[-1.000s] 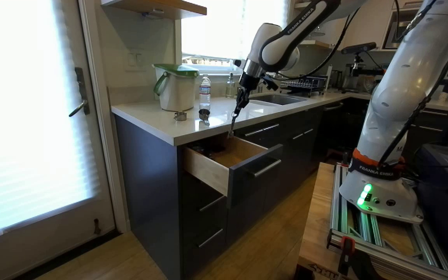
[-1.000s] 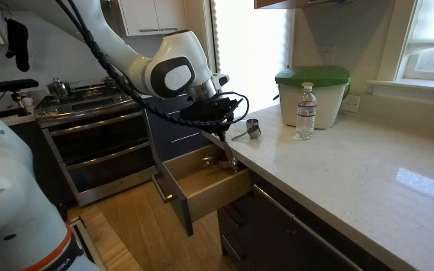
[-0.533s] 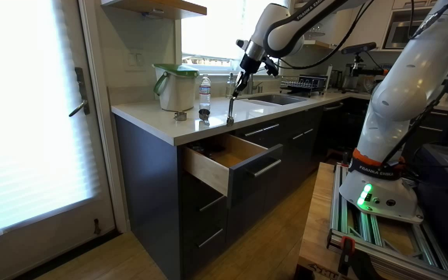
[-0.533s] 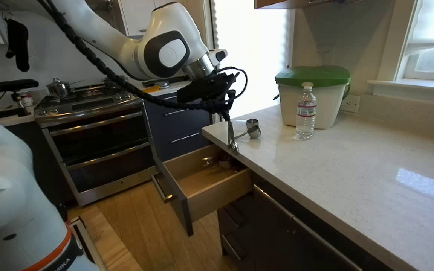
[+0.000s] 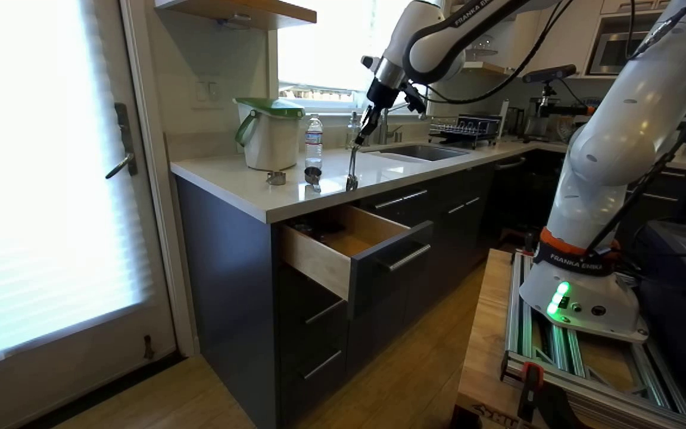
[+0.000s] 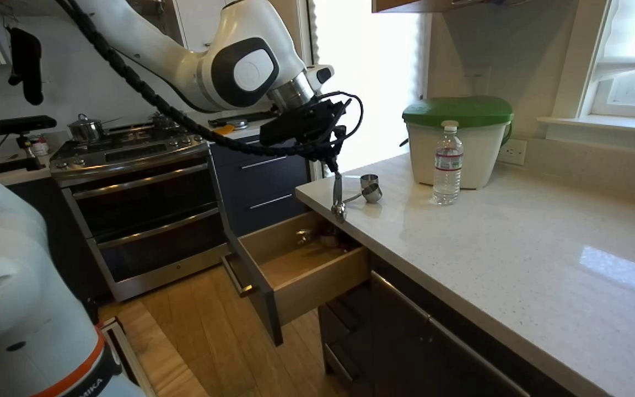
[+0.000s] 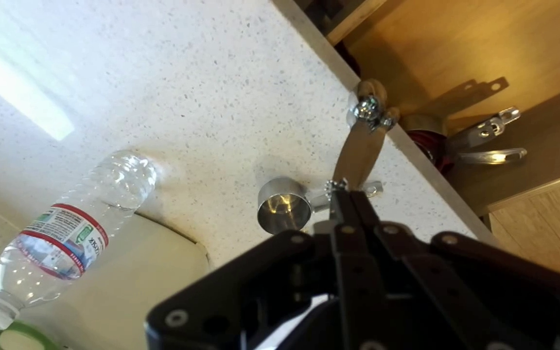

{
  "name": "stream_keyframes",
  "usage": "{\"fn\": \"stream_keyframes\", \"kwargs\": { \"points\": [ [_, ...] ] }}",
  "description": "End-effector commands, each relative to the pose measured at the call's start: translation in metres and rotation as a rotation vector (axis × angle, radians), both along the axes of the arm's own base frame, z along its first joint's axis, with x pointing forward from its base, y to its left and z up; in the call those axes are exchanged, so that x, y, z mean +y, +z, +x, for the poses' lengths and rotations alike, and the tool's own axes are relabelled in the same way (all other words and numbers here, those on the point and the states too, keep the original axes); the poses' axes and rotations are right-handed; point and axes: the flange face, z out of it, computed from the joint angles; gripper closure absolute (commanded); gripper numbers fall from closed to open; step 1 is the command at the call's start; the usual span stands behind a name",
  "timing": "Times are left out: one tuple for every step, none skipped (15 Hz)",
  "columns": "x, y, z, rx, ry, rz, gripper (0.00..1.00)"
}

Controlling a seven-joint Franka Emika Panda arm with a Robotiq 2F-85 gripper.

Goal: Move the measuring spoons from the drawer to the countertop

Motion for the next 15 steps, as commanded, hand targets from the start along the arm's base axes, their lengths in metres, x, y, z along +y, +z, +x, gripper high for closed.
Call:
{"fn": "stream_keyframes", "kwargs": {
  "points": [
    [-0.002,0.005,0.004,-0.008,-0.009,0.008,0.99],
    [-0.007,0.014,0.008,-0.036,-0.021,0.000,0.99],
    [-0.009,0.021,0.011,-0.049,-0.026,0.005,0.99],
    [-0.013,0.028,0.016,-0.061,-0.033,-0.001,0.99],
    [-0.017,0.033,0.021,-0.074,-0.039,-0.002,0.99],
    [-0.023,0.038,0.029,-0.092,-0.049,-0.002,0.99],
    [-0.028,0.041,0.036,-0.102,-0.062,0.003,0.99],
    [-0.034,0.043,0.043,-0.116,-0.074,0.010,0.99],
    [-0.042,0.043,0.051,-0.120,-0.093,0.014,0.99],
    [-0.049,0.042,0.058,-0.131,-0.109,0.016,0.99],
    [-0.057,0.040,0.066,-0.141,-0.128,0.024,0.99],
    [-0.064,0.038,0.073,-0.149,-0.141,0.033,0.99],
    [-0.072,0.035,0.081,-0.164,-0.160,0.034,0.99],
    [-0.078,0.030,0.088,-0.170,-0.173,0.041,0.99],
    [-0.084,0.026,0.094,-0.181,-0.180,0.045,0.99]
  ]
}}
